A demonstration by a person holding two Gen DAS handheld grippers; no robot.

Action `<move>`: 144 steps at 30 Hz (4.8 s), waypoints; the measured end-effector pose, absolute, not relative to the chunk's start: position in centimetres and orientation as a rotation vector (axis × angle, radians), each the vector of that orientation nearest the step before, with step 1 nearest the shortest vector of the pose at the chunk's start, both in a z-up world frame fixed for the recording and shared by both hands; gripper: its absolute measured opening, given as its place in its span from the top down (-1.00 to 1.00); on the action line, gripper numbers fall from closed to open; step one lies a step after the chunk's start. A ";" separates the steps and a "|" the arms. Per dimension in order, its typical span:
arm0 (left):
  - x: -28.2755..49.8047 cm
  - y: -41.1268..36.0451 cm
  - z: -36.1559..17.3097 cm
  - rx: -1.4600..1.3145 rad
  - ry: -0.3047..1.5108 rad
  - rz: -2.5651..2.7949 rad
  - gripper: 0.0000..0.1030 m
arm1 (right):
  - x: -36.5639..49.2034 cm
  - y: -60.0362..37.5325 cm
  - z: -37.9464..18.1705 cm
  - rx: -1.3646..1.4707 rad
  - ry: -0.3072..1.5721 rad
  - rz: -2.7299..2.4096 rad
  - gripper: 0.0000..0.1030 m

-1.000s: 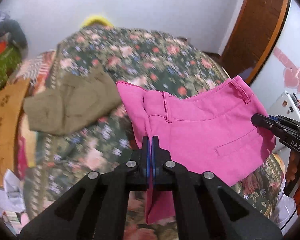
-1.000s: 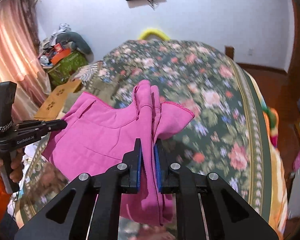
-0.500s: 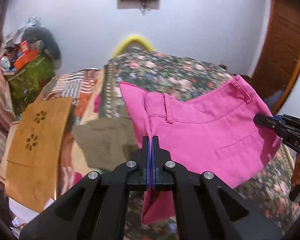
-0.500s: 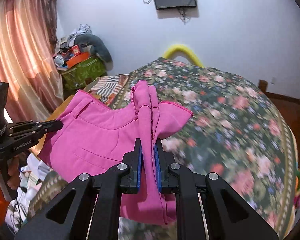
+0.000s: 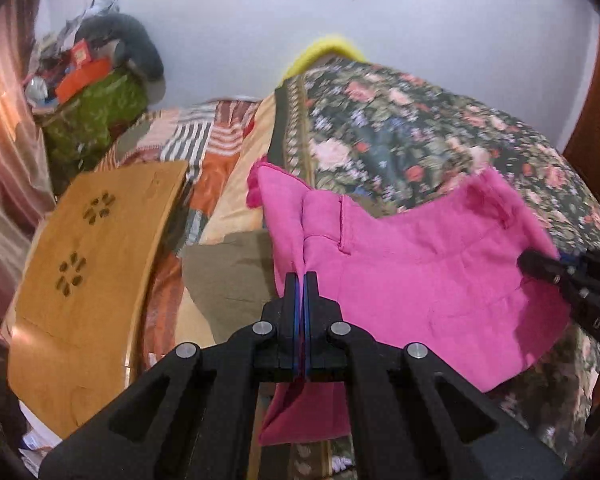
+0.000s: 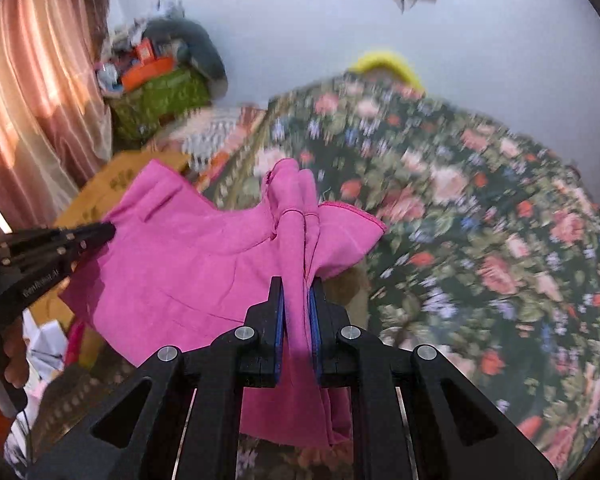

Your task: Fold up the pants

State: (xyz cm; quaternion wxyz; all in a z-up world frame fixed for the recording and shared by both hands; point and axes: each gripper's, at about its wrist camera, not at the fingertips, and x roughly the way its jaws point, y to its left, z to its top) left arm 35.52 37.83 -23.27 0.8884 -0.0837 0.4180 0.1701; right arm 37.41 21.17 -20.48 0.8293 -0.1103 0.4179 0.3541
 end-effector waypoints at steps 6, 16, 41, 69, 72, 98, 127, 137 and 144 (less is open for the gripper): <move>36.8 38.2 -28.5 -0.130 0.960 0.367 0.98 | 38.4 22.2 -23.5 -0.324 0.954 0.727 0.78; 36.3 38.7 -31.6 -0.147 1.027 0.407 0.85 | 38.4 21.4 -24.2 -0.446 0.955 0.612 0.51; 12.9 27.3 -2.2 -0.047 0.449 0.240 0.52 | 18.0 11.6 0.3 -0.190 0.390 0.746 0.35; -5.8 19.6 2.2 -0.045 0.130 0.233 -0.99 | 2.8 5.7 2.5 0.005 0.190 0.698 -0.93; -5.9 19.5 1.9 -0.043 0.130 0.229 -0.99 | 2.0 5.5 2.2 -0.005 0.187 0.684 -0.94; -5.3 18.7 0.7 -0.028 0.150 0.185 -0.99 | 0.7 4.8 2.0 -0.010 0.183 0.643 -0.98; -5.1 18.7 0.4 -0.034 0.160 0.200 -1.00 | 0.3 4.8 2.5 -0.020 0.186 0.654 -0.98; -5.1 18.3 0.6 -0.043 0.165 0.196 -1.00 | 0.5 4.6 2.3 -0.016 0.195 0.650 -0.98; -5.0 18.3 0.7 -0.056 0.169 0.183 -1.00 | 0.5 4.5 2.4 -0.011 0.194 0.651 -0.98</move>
